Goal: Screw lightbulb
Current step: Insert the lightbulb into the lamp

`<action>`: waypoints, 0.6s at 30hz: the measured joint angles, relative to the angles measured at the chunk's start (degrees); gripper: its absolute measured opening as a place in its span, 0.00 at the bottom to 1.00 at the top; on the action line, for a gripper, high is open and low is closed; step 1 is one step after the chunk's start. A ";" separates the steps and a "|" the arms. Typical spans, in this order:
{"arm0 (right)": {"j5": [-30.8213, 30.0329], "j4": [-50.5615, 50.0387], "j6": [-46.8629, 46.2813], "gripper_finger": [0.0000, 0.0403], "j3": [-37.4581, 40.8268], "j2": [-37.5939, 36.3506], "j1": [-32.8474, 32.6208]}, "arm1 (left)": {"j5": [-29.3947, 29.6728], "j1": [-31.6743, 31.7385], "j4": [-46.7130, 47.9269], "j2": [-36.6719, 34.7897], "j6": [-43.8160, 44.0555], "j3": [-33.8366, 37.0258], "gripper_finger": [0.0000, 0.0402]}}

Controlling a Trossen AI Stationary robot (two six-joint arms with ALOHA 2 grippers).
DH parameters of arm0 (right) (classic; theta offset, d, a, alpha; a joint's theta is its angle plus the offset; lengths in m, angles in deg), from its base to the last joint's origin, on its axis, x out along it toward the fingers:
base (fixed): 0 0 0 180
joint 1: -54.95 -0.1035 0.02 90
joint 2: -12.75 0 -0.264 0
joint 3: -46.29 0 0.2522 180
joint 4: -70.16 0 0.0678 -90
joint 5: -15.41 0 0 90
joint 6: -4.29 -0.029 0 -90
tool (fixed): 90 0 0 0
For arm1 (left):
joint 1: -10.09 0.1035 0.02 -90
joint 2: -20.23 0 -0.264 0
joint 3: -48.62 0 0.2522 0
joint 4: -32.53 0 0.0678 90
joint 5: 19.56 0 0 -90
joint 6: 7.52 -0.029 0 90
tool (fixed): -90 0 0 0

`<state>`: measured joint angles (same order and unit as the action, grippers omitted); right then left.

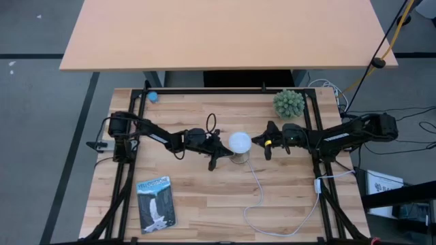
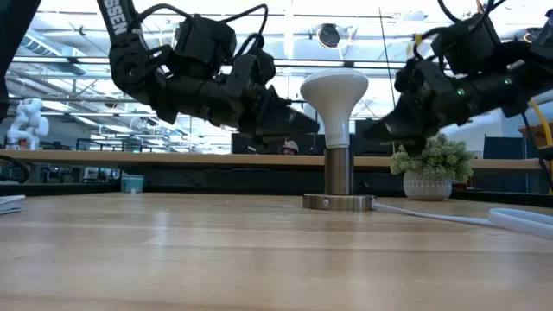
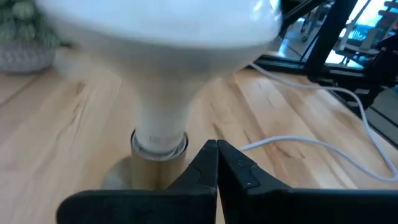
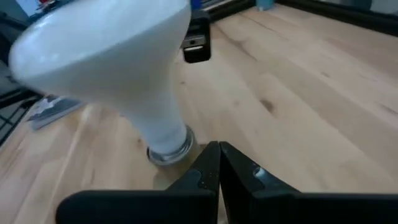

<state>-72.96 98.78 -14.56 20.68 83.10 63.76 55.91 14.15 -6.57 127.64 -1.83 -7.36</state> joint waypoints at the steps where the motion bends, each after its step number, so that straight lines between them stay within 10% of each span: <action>1: 0.09 0.12 0.04 0.00 -0.48 -0.02 -0.35 | -0.01 -0.01 -0.15 -0.02 -0.14 -0.01 0.00; 18: -1.62 -8.48 0.00 0.00 -7.81 4.80 -2.65 | 0.42 0.04 -0.04 2.86 -1.46 -2.88 0.00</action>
<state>-74.58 90.30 -14.57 12.87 87.89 61.11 56.33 14.18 -6.61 130.50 -3.29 -10.24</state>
